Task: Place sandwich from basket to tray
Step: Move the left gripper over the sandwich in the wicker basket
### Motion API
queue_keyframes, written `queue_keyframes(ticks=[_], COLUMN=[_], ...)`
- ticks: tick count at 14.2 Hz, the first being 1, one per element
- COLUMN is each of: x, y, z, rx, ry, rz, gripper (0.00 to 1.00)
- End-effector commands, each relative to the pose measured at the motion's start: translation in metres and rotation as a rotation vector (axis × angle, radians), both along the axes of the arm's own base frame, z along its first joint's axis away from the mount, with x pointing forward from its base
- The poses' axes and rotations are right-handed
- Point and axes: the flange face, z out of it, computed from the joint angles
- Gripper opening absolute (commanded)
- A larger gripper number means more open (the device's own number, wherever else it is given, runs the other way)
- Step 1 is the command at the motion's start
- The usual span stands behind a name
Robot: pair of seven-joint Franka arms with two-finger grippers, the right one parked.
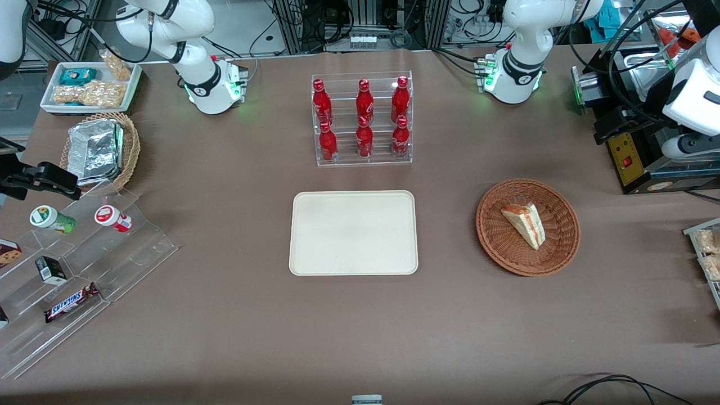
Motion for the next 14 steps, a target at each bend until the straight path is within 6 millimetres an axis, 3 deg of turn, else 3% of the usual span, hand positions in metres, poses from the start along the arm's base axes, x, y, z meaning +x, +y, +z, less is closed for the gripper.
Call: queue_keyframes(ticks=[1, 5, 7, 9, 12, 14], x=[-0.003, 0.002, 0.009, 0.022, 0.048, 0.054], y=[0.003, 0.004, 0.004, 0.003, 0.002, -0.003], z=[0.002, -0.004, -0.022, -0.052, -0.117, -0.162], rx=[-0.007, -0.011, -0.013, -0.018, -0.035, -0.031], ry=[-0.002, 0.009, 0.045, 0.111, 0.194, 0.167], rz=[0.006, -0.004, 0.002, 0.011, 0.160, 0.230], gripper=[1.00, 1.00, 1.00, 1.00, 1.00, 1.00])
